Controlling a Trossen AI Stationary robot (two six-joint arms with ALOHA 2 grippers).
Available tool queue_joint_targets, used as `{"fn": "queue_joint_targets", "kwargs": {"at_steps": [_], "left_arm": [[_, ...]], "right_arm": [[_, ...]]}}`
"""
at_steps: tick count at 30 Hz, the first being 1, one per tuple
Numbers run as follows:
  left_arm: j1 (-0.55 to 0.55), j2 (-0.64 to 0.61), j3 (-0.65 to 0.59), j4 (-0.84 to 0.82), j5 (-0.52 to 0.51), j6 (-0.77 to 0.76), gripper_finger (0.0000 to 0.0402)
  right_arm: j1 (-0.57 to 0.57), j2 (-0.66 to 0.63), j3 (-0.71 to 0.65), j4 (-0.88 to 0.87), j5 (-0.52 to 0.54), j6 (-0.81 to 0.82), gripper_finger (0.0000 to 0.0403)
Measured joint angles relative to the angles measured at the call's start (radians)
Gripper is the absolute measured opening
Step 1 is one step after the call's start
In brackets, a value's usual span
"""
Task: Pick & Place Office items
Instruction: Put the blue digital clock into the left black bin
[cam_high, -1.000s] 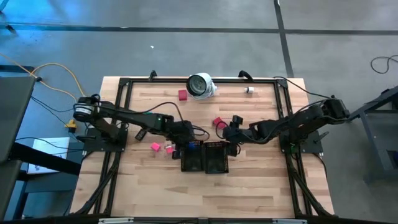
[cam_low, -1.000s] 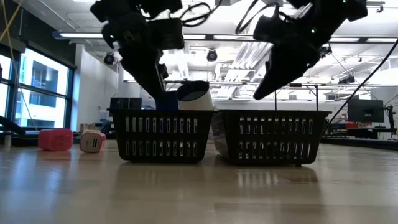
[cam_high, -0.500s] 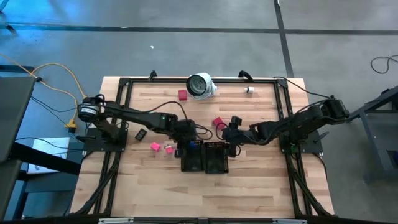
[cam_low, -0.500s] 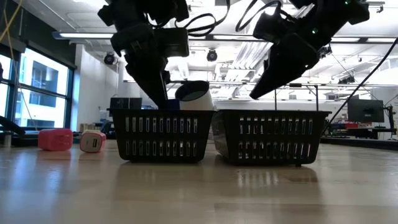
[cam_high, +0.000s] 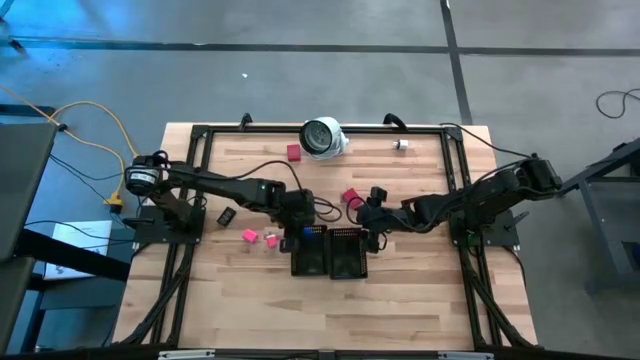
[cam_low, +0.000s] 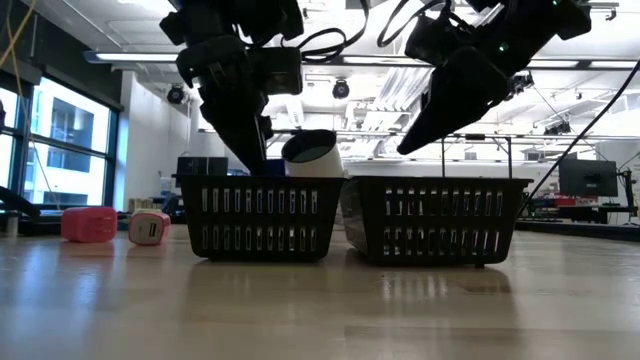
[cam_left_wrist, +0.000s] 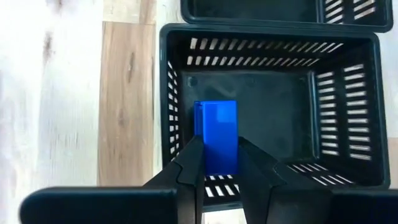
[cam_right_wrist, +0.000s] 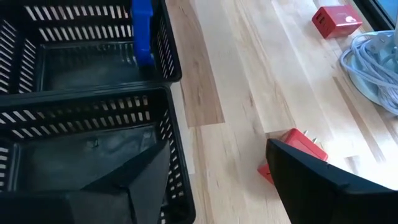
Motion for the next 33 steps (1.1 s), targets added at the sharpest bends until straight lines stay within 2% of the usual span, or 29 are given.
{"fn": "queue_joint_targets", "kwargs": {"at_steps": [15, 24, 33], "left_arm": [[0.023, 0.0, 0.0, -0.014, 0.066, 0.018, 0.0058], [0.023, 0.059, 0.002, -0.014, 0.074, 0.014, 0.0065], [0.023, 0.064, 0.006, -0.005, 0.076, 0.017, 0.007]], "right_arm": [[0.0, 0.0, 0.0, 0.0, -0.004, 0.0, 0.0254], [0.0, 0.0, 0.001, 0.002, -0.004, 0.0, 0.0254], [0.0, 0.0, 0.001, 0.002, -0.008, 0.0, 0.0254]]}}
